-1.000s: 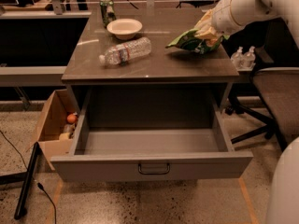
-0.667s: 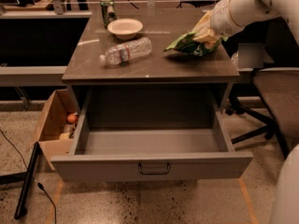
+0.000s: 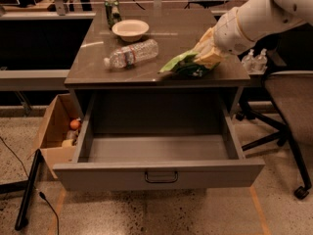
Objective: Place green rice chip bag into top drawer
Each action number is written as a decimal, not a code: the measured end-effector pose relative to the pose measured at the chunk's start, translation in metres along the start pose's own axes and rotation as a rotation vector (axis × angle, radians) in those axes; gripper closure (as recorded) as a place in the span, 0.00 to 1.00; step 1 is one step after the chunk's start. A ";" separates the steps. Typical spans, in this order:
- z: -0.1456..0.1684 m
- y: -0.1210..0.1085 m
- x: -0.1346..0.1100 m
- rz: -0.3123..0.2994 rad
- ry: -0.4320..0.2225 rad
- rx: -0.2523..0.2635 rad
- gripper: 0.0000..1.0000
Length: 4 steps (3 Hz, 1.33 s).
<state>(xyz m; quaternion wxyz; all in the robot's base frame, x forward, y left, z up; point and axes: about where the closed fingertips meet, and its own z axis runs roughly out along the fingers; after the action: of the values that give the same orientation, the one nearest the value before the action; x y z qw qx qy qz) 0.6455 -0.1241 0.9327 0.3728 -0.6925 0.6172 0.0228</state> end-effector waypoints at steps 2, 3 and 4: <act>-0.017 0.082 -0.054 0.081 -0.019 -0.126 1.00; -0.029 0.105 -0.074 0.123 -0.018 -0.159 1.00; -0.035 0.121 -0.086 0.153 -0.018 -0.180 1.00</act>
Offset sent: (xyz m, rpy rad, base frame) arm -0.1355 0.0544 0.0042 0.0354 0.2177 0.0004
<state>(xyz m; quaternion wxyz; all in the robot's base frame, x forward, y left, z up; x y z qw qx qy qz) 0.5048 -0.0662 0.9414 0.3116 -0.6739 0.6604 0.1127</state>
